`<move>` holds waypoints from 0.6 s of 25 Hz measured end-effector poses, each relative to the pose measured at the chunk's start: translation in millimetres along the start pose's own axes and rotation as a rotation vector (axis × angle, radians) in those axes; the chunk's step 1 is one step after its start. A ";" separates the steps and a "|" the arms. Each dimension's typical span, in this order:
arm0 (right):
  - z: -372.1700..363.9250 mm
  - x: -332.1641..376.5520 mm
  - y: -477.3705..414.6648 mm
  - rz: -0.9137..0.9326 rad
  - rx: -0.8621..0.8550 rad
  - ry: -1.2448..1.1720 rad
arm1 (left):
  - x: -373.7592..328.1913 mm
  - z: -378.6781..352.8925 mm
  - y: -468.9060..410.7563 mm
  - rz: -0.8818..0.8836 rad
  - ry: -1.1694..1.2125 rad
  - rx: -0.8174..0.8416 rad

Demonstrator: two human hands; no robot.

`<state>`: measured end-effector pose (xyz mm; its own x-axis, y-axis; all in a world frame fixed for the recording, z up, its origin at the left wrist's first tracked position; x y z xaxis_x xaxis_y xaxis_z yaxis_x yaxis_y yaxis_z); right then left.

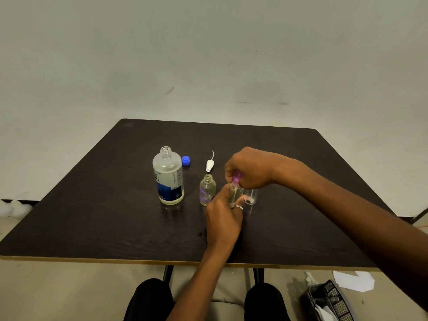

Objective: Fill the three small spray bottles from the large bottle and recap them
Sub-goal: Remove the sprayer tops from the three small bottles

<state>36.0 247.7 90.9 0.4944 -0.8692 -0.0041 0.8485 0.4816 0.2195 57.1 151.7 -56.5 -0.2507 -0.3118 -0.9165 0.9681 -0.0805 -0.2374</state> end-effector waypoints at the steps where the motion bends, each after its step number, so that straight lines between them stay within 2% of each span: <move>1: 1.1 -1.4 0.0 0.007 -0.019 0.004 | 0.4 -0.3 -0.2 0.002 -0.005 -0.002; 7: -4.6 0.0 -0.7 -0.139 -0.098 0.093 | 4.4 -2.4 -1.6 0.021 -0.006 -0.001; 12: -2.5 3.0 -1.3 -0.031 0.018 0.016 | 2.4 -1.6 -0.8 0.019 -0.014 0.007; 15: -5.1 -0.2 -1.0 -0.033 -0.037 0.048 | 2.5 -2.0 -1.6 0.025 -0.014 -0.003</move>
<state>36.0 247.9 85.7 0.4734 -0.8790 -0.0575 0.8706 0.4570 0.1821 54.9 153.0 -59.0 -0.2264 -0.3268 -0.9176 0.9740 -0.0697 -0.2155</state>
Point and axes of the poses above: each hand's wrist, its own y-axis away from the middle knuckle, its own z-axis out of the back of the hand, x = y × z, the point moved 1 cm from there along -y, towards the middle knuckle, and after that the axes turned 12 degrees about z, right-handed, at the moved point
